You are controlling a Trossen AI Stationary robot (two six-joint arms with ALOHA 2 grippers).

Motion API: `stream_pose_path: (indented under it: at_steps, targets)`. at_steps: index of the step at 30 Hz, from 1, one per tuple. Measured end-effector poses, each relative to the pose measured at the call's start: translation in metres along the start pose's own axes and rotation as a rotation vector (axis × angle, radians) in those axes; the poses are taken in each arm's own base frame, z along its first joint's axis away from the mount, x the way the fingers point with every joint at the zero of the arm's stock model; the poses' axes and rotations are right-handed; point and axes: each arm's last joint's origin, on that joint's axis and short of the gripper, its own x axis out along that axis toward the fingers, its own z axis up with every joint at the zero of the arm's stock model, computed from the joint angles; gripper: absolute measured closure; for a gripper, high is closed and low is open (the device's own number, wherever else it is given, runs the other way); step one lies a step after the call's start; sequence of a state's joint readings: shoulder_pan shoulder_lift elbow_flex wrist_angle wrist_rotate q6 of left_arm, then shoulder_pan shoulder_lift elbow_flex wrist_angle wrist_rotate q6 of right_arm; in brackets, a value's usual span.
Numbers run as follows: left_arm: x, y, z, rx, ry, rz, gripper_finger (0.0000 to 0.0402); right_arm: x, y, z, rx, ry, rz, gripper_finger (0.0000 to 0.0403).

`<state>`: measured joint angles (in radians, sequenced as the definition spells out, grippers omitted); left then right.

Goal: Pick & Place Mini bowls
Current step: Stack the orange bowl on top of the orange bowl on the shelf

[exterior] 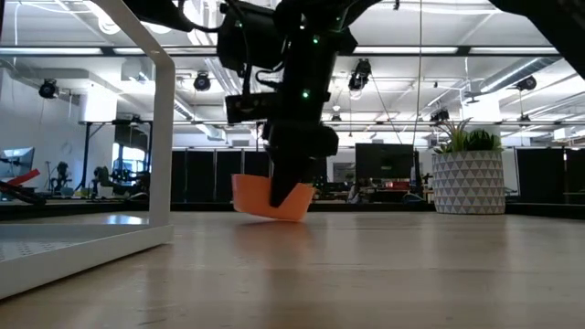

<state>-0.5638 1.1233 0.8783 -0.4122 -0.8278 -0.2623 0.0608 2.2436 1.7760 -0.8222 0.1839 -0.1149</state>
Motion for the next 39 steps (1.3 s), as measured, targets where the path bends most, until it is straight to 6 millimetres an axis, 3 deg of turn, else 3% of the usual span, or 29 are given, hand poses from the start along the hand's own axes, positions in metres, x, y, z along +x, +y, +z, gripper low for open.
stream_pose_path:
  at_steps: [12,17,25,33,39]
  targets:
    - [0.000,0.000,0.000,-0.002,0.000,0.000,0.0402,-0.007,0.001,0.004,-0.006,-0.018,0.003,0.0318]
    - [0.000,0.000,0.000,-0.002,0.000,0.000,0.0402,-0.018,-0.002,0.004,-0.014,-0.030,0.000,0.0307]
    - [0.000,0.000,0.000,-0.001,0.002,0.001,0.0402,-0.073,-0.004,0.000,-0.007,-0.095,-0.003,0.0321]
    - [0.001,0.001,0.000,-0.034,0.003,0.008,0.0400,-0.135,0.009,-0.019,-0.021,-0.167,0.010,0.0336]
    - [0.005,0.006,0.001,-0.078,0.006,0.033,0.0359,-0.172,0.020,-0.039,-0.032,-0.256,0.022,0.0339]
